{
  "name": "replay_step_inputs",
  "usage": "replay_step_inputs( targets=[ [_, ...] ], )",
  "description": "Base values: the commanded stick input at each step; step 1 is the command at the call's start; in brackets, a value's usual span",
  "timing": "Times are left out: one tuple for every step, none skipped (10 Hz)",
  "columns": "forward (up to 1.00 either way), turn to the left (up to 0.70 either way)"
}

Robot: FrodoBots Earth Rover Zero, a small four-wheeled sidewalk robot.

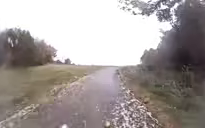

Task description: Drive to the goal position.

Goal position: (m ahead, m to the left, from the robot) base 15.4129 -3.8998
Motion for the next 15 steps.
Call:
replay_step_inputs(
  targets=[
    [1.0,0.0],
    [1.0,0.0],
    [1.0,0.0],
    [1.0,0.0],
    [1.0,0.0],
    [1.0,0.0],
    [1.0,0.0],
    [1.0,0.0],
    [1.0,0.0],
    [1.0,0.0],
    [1.0,0.0],
    [1.0,0.0],
    [1.0,0.0],
    [1.0,0.0],
    [1.0,0.0]
  ],
)
